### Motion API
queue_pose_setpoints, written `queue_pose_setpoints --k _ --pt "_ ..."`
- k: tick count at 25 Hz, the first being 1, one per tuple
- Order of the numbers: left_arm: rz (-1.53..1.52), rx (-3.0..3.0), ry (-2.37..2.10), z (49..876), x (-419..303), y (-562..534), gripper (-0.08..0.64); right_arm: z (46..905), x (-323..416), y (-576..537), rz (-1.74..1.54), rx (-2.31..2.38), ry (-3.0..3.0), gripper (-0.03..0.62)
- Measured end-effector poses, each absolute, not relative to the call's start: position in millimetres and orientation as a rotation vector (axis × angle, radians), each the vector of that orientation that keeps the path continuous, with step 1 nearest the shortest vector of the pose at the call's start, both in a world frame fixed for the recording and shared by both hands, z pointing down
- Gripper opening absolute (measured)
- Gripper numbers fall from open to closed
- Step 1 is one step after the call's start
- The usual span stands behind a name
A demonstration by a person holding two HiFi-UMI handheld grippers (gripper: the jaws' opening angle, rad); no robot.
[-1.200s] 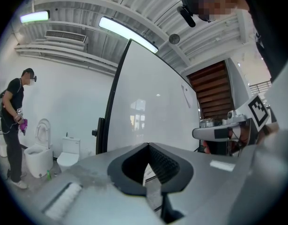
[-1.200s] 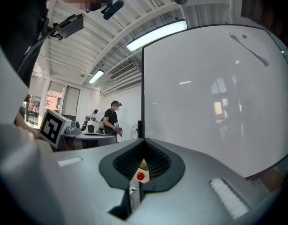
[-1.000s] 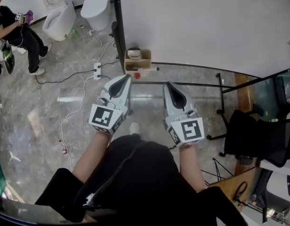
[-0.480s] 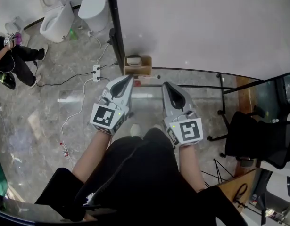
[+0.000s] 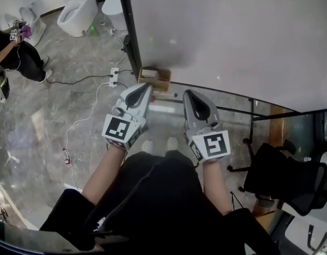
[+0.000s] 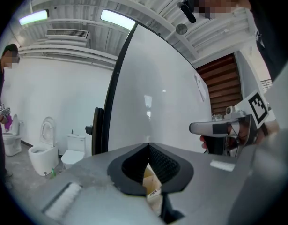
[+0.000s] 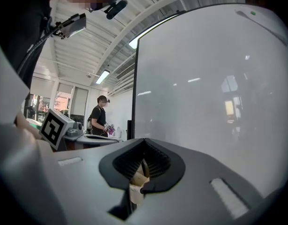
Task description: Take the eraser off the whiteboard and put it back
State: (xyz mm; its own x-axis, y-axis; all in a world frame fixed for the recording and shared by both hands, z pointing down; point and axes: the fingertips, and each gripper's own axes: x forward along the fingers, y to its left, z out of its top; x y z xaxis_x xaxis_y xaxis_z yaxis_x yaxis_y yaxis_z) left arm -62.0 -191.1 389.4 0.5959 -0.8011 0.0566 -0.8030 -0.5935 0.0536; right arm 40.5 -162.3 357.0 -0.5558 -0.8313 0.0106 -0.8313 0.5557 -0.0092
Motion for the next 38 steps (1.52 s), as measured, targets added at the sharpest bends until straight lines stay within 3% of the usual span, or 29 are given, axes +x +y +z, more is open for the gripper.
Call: queue_pose_setpoints --k 9,20,38 --pt "0.128 2.656 -1.550 409 -65 -208 0.058 361 49 -181 0.018 1.341 -2.832 0.009" --pt "0.363 2.464 -1.730 449 -74 -238 0.304 358 60 -201 0.010 1.283 -2.858 0.009" --pt "0.501 2.348 -1.781 470 -68 -272 0.330 362 76 -222 0.007 1.282 -2.843 0.009"
